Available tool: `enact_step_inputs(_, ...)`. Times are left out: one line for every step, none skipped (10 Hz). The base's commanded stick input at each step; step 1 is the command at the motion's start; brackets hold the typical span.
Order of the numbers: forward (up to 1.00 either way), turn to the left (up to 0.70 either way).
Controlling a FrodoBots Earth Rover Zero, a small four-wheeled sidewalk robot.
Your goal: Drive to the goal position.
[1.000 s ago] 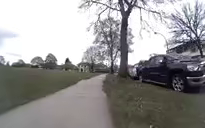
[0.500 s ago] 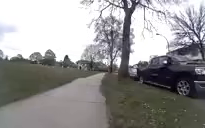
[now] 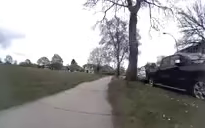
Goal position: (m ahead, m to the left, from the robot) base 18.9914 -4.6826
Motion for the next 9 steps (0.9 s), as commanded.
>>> enact_step_inputs(0.85, 0.12)
enact_step_inputs(0.85, 0.27)
enact_step_inputs(0.85, 0.31)
enact_step_inputs(0.85, 0.11)
enact_step_inputs(0.85, 0.0)
enact_step_inputs(0.85, 0.0)
enact_step_inputs(0.83, 0.0)
enact_step_inputs(0.06, 0.0)
enact_step_inputs(0.0, 0.0)
